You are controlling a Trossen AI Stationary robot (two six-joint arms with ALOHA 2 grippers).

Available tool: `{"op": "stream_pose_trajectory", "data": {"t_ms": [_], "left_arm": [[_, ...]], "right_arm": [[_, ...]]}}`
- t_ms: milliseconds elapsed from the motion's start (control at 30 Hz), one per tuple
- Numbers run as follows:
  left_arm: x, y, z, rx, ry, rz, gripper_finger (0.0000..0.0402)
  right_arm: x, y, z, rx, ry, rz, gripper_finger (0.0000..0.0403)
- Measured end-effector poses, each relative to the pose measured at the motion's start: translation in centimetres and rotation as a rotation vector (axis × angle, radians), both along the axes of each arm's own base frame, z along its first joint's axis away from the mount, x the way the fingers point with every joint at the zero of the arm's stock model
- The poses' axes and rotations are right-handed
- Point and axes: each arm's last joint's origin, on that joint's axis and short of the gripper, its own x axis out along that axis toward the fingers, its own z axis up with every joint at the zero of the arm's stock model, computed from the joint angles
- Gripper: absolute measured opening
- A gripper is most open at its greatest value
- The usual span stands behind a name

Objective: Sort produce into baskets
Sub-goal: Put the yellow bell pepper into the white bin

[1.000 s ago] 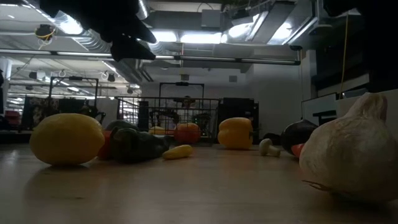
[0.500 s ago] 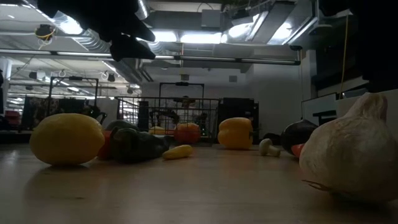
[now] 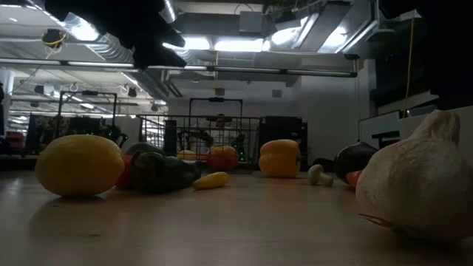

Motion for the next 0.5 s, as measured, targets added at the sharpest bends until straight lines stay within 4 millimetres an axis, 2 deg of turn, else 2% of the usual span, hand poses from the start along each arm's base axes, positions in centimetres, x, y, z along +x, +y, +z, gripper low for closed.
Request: {"op": "stream_pose_trajectory", "data": {"t_ms": [167,367,500], "left_arm": [[0.1,-0.38,-0.33,0.05,-0.114,-0.04,0.0285],[0.01,-0.35,-0.63,0.051,-0.096,-0.039,0.0285],[0.01,-0.35,-0.63,0.053,-0.096,-0.039,0.0285]], "right_arm": [[-0.01,0.03,-0.02,0.005,0.01,0.016,0.0342],[0.08,0.15,-0.04,0.01,0.02,0.084,0.0392],[0.19,0.23,-0.03,0.012,0.012,0.105,0.039]]}}
